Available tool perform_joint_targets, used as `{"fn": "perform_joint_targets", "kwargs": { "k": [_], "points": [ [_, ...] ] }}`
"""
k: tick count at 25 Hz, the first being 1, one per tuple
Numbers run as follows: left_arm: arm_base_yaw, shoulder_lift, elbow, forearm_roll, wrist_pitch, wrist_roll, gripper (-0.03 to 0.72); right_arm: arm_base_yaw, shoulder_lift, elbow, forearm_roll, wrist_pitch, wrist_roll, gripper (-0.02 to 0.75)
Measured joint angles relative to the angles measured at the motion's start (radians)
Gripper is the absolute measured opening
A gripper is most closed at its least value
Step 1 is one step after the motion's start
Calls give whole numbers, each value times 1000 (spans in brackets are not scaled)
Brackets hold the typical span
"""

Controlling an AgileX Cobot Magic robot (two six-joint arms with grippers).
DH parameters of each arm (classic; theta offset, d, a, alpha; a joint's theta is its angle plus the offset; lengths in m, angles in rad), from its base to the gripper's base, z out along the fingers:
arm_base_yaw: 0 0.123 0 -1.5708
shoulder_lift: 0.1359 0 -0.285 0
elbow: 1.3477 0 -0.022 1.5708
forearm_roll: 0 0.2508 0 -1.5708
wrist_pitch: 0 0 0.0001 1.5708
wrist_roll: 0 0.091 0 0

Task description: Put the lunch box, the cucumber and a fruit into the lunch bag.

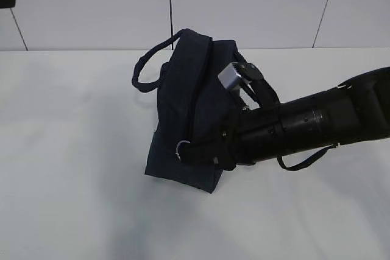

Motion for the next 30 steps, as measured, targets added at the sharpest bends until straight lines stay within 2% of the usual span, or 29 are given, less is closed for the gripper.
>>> {"fn": "perform_joint_targets", "kwargs": {
  "k": [10, 19, 25, 30],
  "points": [
    [0, 0, 0, 0, 16, 0, 362, 0, -102, -5, -31, -8, 45, 7],
    [0, 0, 3, 0, 43, 0, 362, 0, -146, -92, -43, -74, 70, 7],
    [0, 0, 71, -22, 40, 0, 362, 0, -149, -140, -43, -171, 74, 7],
    [0, 4, 142, -47, -36, 0, 362, 0, -149, -148, -43, -202, 76, 7]
  ]
}}
